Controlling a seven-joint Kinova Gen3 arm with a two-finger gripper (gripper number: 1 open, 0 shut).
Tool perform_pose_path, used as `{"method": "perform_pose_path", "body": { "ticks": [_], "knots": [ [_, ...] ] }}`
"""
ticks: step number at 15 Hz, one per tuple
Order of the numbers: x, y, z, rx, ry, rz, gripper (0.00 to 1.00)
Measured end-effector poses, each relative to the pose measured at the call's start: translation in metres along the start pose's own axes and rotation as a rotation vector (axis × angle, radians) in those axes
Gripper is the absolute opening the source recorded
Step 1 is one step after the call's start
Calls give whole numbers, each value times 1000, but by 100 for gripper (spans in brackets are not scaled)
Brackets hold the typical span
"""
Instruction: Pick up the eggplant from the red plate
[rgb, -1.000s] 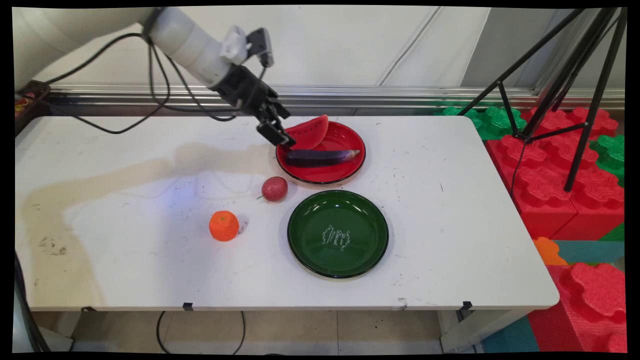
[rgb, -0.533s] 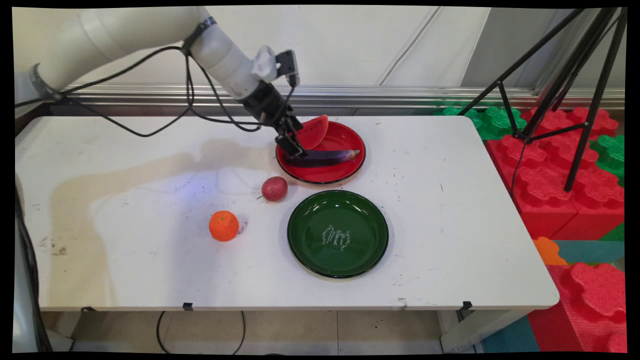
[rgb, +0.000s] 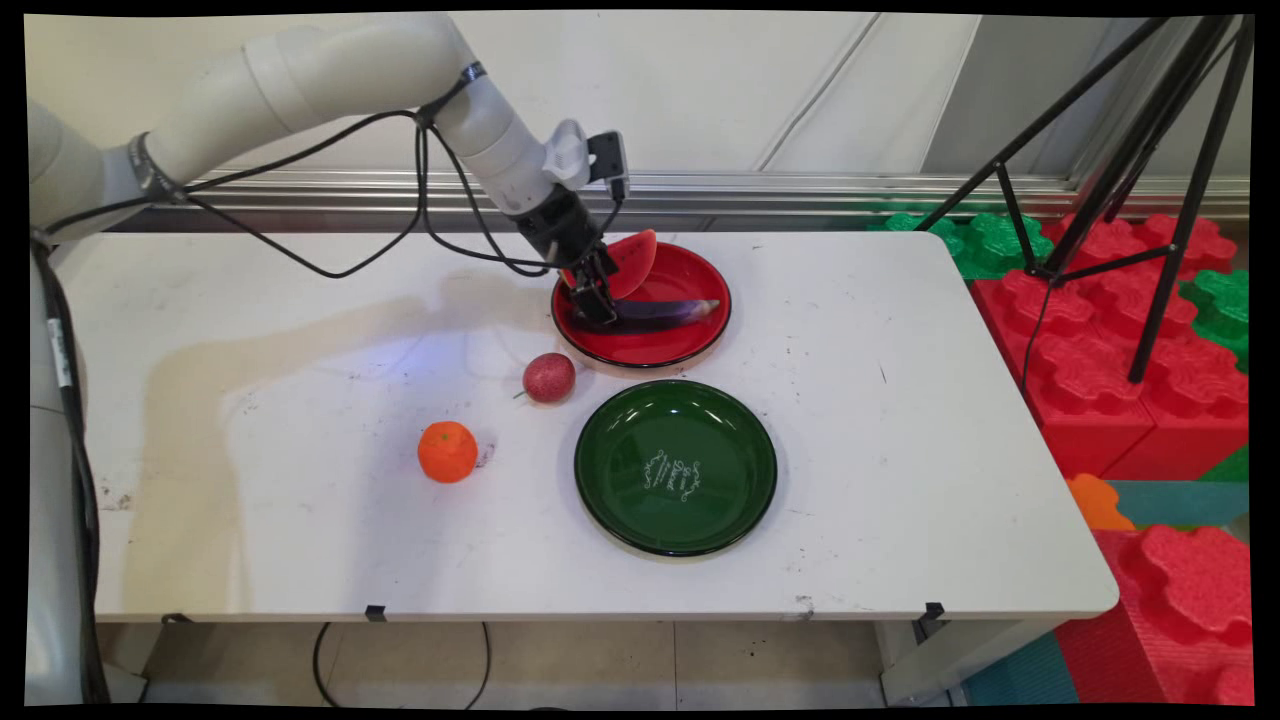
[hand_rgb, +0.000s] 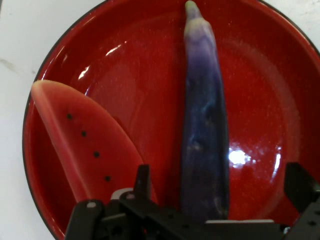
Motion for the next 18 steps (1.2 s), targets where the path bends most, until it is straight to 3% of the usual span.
{"method": "perform_pose_path", "body": {
  "ticks": [18],
  "knots": [
    [23,-15,41,-27,-71,81,100]
  ]
}}
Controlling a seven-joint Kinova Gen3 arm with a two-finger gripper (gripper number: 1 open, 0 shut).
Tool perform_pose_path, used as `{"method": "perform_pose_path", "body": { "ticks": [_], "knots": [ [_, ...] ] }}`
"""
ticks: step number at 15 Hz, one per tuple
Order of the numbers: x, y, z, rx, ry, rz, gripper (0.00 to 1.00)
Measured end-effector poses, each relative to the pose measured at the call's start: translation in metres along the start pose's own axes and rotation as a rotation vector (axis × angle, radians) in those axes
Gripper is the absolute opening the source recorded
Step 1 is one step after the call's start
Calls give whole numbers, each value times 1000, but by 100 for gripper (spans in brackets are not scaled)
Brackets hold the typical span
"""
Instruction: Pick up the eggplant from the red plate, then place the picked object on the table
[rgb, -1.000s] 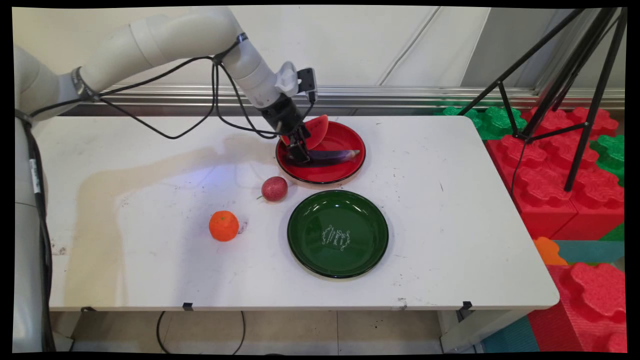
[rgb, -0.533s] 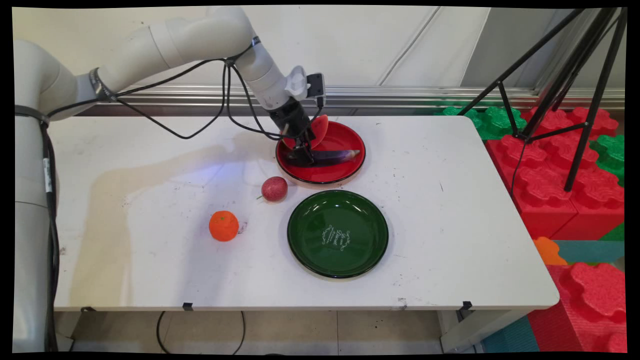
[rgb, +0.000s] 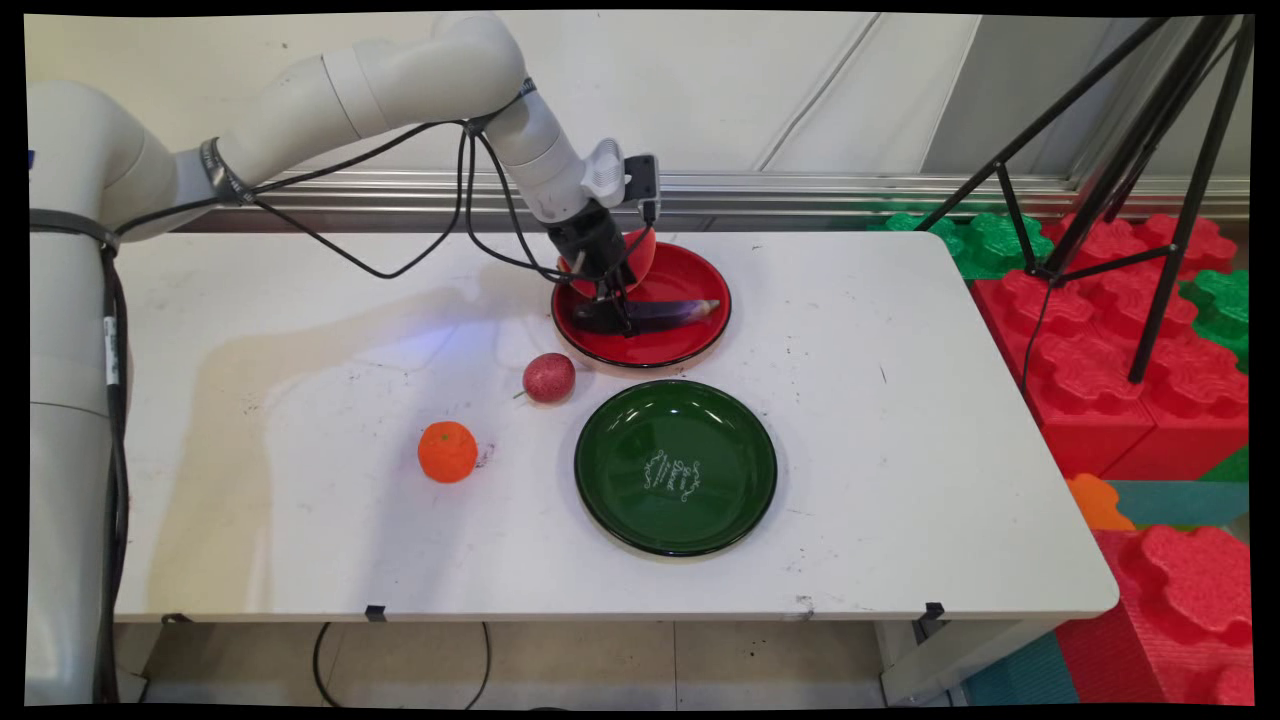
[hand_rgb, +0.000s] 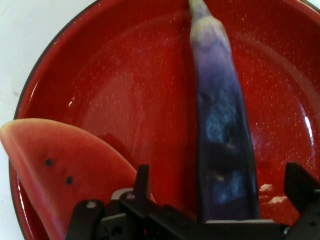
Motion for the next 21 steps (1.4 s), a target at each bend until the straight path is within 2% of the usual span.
{"method": "perform_pose_path", "body": {
  "ticks": [2,3,16,21],
  "knots": [
    [0,-1,1,-3,-2,3,100],
    [1,-2,2,-6,-1,5,0],
    [-1,-4,-1,-30,8,0,0],
    [-3,-3,-17,-21,40,-24,0]
  ]
}}
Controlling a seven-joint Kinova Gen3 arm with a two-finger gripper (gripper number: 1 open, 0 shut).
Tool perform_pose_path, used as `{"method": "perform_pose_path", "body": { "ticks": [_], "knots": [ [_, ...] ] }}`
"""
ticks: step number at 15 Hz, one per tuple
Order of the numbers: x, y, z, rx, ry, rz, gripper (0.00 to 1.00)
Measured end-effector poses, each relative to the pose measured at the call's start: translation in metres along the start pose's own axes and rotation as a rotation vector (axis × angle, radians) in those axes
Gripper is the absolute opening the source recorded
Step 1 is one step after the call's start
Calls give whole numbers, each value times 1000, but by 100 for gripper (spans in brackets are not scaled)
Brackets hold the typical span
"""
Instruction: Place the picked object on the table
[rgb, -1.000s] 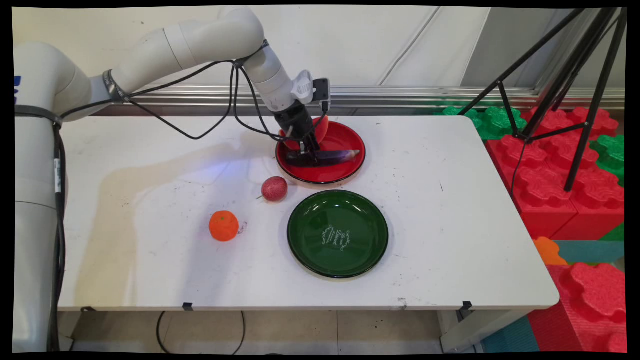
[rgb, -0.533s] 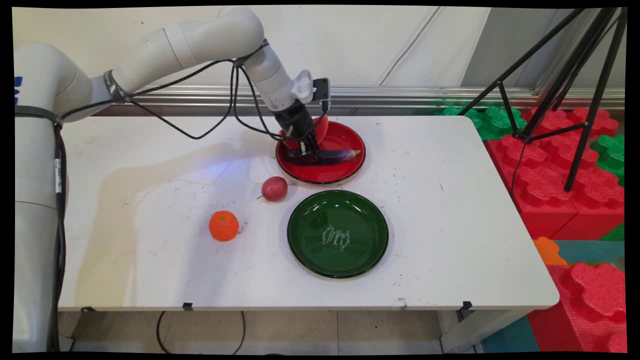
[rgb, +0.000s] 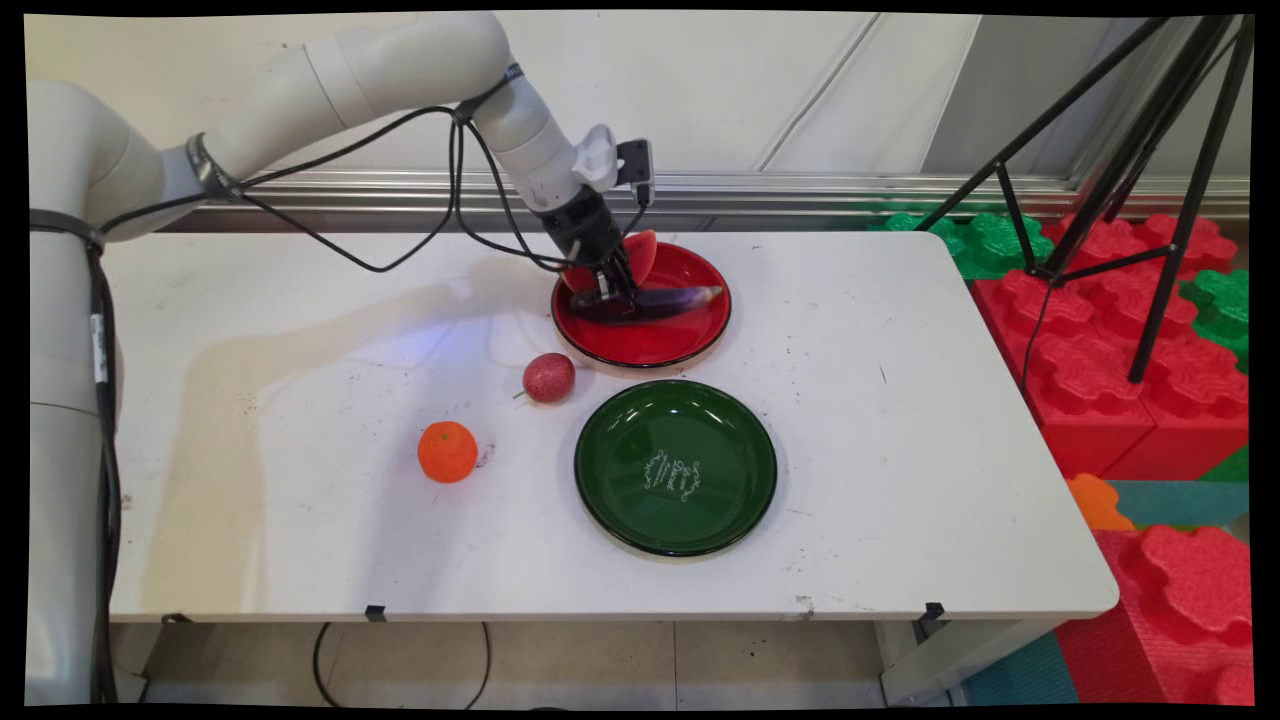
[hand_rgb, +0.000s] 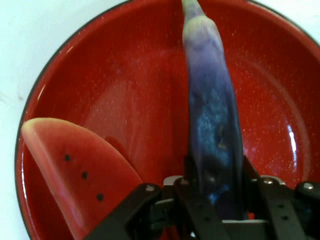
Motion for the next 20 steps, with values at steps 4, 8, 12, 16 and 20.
{"method": "perform_pose_path", "body": {
  "ticks": [4,8,12,16,20],
  "knots": [
    [-2,8,-22,16,40,-16,0],
    [-11,18,-52,36,84,-38,0],
    [-27,32,-84,48,119,-61,0],
    [-53,50,-119,49,140,-86,0],
    [-80,70,-149,47,146,-111,0]
  ]
}}
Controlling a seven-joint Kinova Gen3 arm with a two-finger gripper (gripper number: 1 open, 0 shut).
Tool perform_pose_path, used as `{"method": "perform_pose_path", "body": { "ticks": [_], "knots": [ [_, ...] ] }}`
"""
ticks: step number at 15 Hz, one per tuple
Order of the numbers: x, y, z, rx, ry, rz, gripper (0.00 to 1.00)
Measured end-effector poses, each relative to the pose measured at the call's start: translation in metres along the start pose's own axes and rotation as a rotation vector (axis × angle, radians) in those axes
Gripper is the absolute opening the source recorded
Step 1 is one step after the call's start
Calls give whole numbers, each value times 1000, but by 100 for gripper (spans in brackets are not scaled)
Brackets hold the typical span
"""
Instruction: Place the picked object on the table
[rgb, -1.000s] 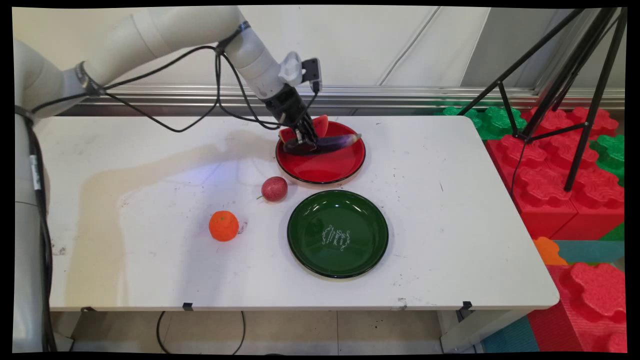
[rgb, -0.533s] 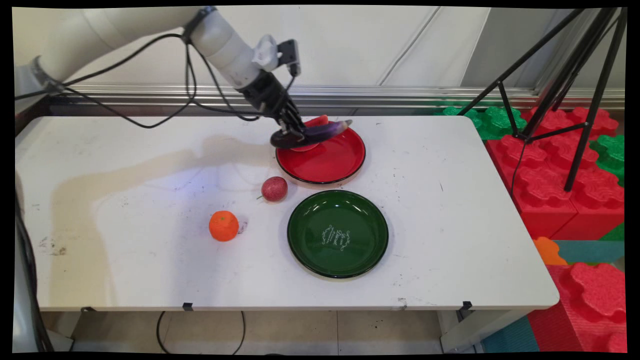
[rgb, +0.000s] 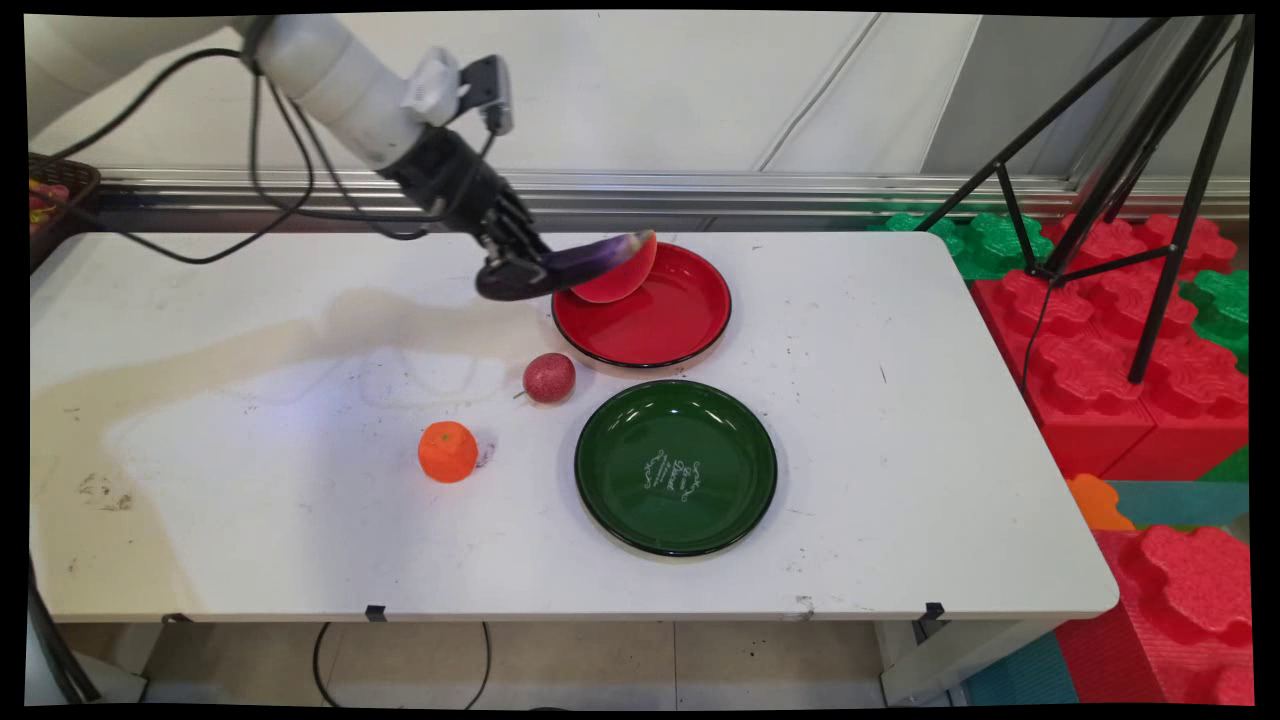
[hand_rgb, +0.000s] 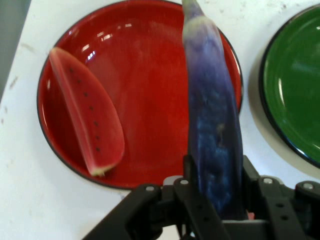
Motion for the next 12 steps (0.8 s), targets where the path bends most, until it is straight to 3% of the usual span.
{"method": "perform_pose_path", "body": {
  "ticks": [6,12],
  "knots": [
    [-46,17,-33,2,-64,-11,0],
    [-89,21,-38,1,-156,-14,0]
  ]
}}
